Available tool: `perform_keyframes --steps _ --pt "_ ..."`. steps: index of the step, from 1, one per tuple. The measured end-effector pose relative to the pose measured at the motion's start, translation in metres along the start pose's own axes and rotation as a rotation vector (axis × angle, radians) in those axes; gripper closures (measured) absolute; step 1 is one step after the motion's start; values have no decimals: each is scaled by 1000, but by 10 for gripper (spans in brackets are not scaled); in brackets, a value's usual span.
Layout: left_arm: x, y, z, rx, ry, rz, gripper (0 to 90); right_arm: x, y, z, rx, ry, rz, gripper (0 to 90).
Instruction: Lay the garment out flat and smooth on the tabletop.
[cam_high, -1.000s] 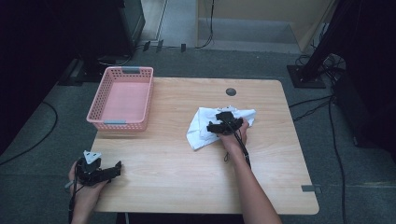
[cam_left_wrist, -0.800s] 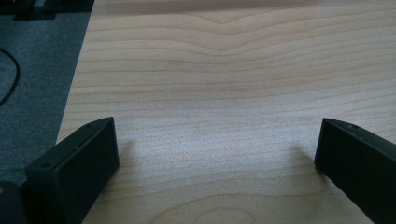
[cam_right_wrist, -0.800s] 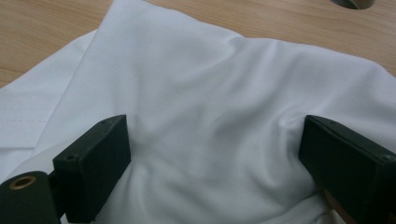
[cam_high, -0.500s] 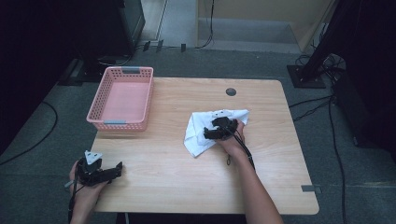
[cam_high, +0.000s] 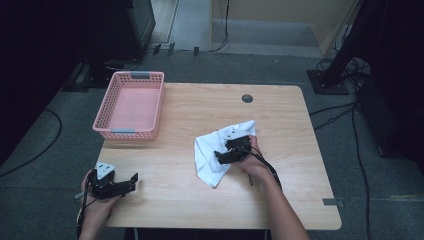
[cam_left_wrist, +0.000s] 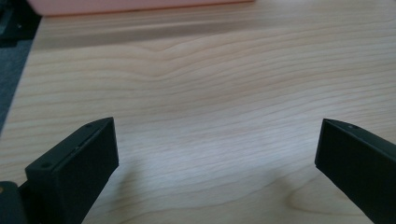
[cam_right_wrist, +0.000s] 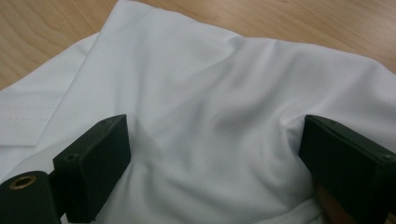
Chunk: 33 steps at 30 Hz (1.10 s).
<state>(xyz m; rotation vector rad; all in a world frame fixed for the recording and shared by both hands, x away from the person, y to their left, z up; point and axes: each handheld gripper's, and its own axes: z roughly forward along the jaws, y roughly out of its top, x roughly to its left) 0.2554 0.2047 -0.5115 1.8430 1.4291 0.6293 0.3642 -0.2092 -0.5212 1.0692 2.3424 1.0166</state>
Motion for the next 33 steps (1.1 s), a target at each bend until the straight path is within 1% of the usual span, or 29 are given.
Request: perform_keyframes --steps 3,6,10,11,12,16,17,18,19,20,22,23,24,27,30,31,33 --pt "-6 2 -2 -29 -17 10 0 4 -2 -2 -2 19 -15 88" --pt "-11 5 -2 -72 -35 4 0 8 -4 -4 -4 36 -33 88" --pt "-15 9 -2 -107 -75 -26 0 13 -6 -6 -6 57 -51 88" --pt "-15 9 -2 -107 -75 -26 0 13 -6 -6 -6 57 -51 88" --pt "-18 10 -1 -112 -85 -26 0 15 -6 -7 -9 66 -59 87" --pt "-26 13 2 -116 -110 -20 0 20 -7 -8 -8 77 -69 88" --pt "-26 13 2 -116 -110 -20 0 22 -7 -8 -7 81 -73 88" --pt "-30 14 4 -123 -114 -17 0 24 -7 -8 -3 85 -76 88" --pt "-30 14 4 -123 -114 -17 0 26 -7 -9 -1 90 -78 88" --pt "-35 16 5 -130 -129 -23 0 28 -7 -9 2 94 -85 88" --pt "-40 18 6 -131 -149 -23 0 30 -7 -11 7 103 -94 88" --pt "-40 18 6 -131 -149 -23 0 30 -7 -11 7 103 -94 88" --pt "-48 21 7 -130 -170 -15 0 32 -9 -12 2 115 -102 88" --pt "-58 24 9 -128 -194 -4 0 34 -11 -14 -1 123 -112 88" --pt "-70 26 12 -127 -211 8 1 35 -13 -16 -15 114 -115 87" --pt "-75 27 14 -123 -218 19 2 36 -13 -17 -19 106 -119 87" --pt "-82 29 17 -116 -228 36 1 36 -14 -19 -24 82 -111 83"
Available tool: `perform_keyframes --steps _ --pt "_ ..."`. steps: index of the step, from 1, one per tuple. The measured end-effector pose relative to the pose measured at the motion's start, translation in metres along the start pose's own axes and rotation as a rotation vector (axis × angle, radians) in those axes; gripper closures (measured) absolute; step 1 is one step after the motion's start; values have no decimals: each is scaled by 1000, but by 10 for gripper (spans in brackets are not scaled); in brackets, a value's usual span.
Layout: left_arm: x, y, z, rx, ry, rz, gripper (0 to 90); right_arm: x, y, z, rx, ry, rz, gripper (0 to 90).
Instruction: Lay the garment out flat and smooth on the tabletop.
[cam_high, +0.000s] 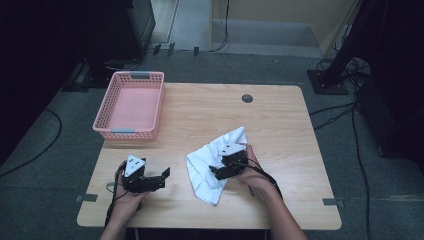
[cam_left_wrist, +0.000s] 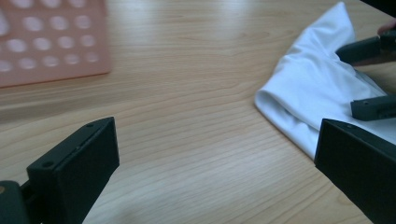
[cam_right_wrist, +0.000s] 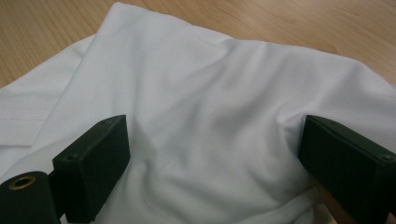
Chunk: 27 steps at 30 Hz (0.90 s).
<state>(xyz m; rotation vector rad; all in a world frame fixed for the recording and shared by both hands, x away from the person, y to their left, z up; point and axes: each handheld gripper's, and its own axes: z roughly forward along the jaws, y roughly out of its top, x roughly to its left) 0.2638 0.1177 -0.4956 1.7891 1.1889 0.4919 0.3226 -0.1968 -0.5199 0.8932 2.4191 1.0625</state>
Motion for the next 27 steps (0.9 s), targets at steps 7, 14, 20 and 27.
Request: perform_keyframes --steps 7,14,20,27 --pt "-23 6 15 -1 -48 27 1 -3 -6 -19 -51 -40 62 76" --pt "-39 10 27 37 -59 46 25 -11 -20 -32 -31 -109 139 65" --pt "-57 13 34 71 -53 104 67 -15 -30 -41 -31 -146 198 63" --pt "-86 8 38 84 -109 177 151 -14 -38 -49 -16 -180 256 63"
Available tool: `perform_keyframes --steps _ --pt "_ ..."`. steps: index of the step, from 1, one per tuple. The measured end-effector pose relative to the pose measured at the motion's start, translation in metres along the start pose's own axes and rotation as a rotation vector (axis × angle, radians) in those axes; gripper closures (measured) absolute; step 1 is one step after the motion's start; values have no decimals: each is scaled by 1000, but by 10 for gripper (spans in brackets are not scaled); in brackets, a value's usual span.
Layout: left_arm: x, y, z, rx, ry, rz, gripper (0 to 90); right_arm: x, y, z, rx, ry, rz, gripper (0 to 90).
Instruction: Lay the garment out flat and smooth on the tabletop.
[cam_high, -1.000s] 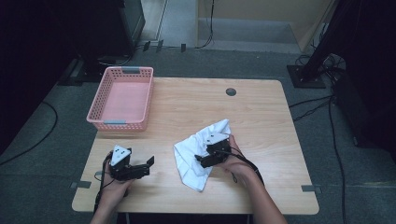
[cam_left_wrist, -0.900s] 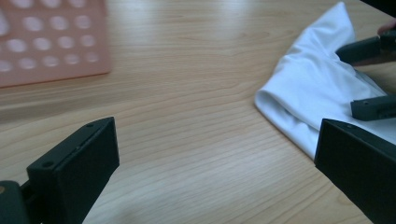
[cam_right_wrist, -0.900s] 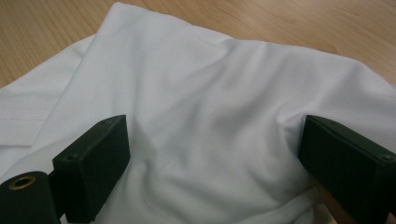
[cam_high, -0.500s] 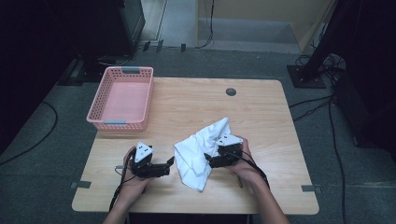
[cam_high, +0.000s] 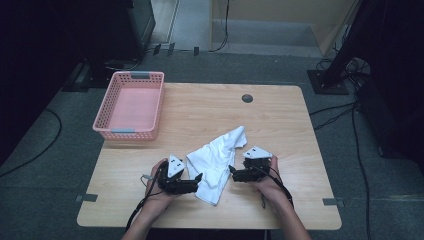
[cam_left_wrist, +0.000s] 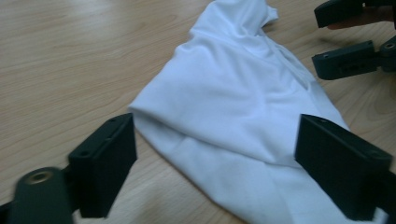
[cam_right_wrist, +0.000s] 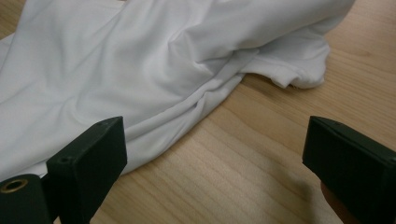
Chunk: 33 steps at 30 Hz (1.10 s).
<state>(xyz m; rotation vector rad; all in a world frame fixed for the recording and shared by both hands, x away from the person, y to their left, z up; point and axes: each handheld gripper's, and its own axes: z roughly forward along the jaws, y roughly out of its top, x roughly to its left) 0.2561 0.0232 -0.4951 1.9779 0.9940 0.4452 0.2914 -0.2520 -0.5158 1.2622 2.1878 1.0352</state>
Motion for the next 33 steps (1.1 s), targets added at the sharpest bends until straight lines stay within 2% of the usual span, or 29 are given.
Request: perform_keyframes --steps 2,3,6,7,9,12,15,16,18,19,20,21,23,25,29,33 --pt "-6 -1 1 -6 4 8 156 1 -2 -2 -2 -2 27 63" --pt "-10 -1 2 -13 13 14 201 1 -2 -4 -3 -3 36 63" --pt "-18 -2 5 -9 -17 23 217 6 -6 -7 -5 -29 74 64" --pt "-20 -2 6 -8 -23 16 217 8 -8 -7 -5 -31 81 64" --pt "-23 -3 8 -6 -42 25 220 12 -10 -8 -5 -39 85 64" --pt "-30 -6 11 6 -39 68 323 14 -10 -11 -13 -49 92 64" --pt "-41 -9 14 37 -28 106 378 15 -11 -12 -22 -55 120 67" --pt "-45 -10 16 44 -34 112 378 16 -12 -12 -19 -57 140 67" --pt "-53 -12 18 55 -62 141 380 18 -13 -12 -13 -55 142 67" --pt "-55 -12 19 60 -54 152 388 20 -14 -12 -11 -57 140 67" --pt "-58 -12 20 70 -35 165 428 20 -14 -12 -12 -57 139 67" --pt "-60 -12 22 77 -33 170 468 20 -13 -13 -14 -56 142 67" --pt "-61 -12 24 89 -48 156 553 21 -13 -13 -17 -58 151 67" --pt "-60 -12 26 94 -43 153 627 22 -13 -12 -16 -60 149 67" --pt "-55 -11 26 93 -49 140 737 26 -13 -9 -7 -50 133 67" --pt "-47 -8 25 79 -70 90 870 31 -15 -4 15 -53 103 66"
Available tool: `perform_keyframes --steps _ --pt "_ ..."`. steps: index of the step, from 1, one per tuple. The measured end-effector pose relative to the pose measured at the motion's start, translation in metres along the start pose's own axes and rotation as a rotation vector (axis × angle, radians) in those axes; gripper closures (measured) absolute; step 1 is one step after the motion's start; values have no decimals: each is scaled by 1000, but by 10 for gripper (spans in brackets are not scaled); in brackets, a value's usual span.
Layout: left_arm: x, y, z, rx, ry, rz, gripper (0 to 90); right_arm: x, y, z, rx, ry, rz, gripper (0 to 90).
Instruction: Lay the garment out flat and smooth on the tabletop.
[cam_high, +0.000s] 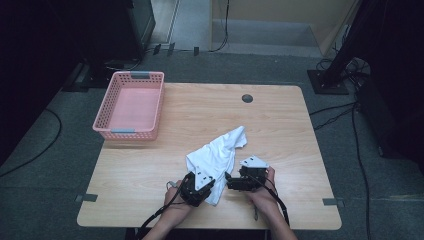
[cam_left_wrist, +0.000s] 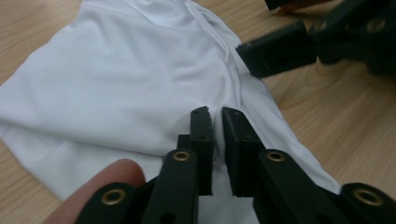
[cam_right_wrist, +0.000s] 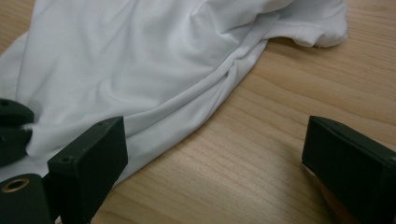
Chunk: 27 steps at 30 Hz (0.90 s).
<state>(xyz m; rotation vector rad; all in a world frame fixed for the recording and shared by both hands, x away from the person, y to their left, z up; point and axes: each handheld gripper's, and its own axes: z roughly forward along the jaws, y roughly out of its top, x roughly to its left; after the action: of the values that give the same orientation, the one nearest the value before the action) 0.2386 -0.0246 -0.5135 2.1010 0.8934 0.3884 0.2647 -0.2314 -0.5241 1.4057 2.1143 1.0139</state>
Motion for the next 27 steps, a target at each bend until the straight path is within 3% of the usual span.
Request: perform_keyframes --steps 4,12,22,27 --pt "13 5 -6 -28 -11 -52 888 4 0 1 20 -24 -34 66" --pt "43 16 -19 -85 35 -115 891 -1 -3 -2 31 -12 -47 62" --pt "90 20 -36 -135 139 -226 890 -18 -14 -16 33 -4 -46 62" --pt "114 16 -38 -134 223 -263 890 -27 -20 -24 33 -8 -46 62"
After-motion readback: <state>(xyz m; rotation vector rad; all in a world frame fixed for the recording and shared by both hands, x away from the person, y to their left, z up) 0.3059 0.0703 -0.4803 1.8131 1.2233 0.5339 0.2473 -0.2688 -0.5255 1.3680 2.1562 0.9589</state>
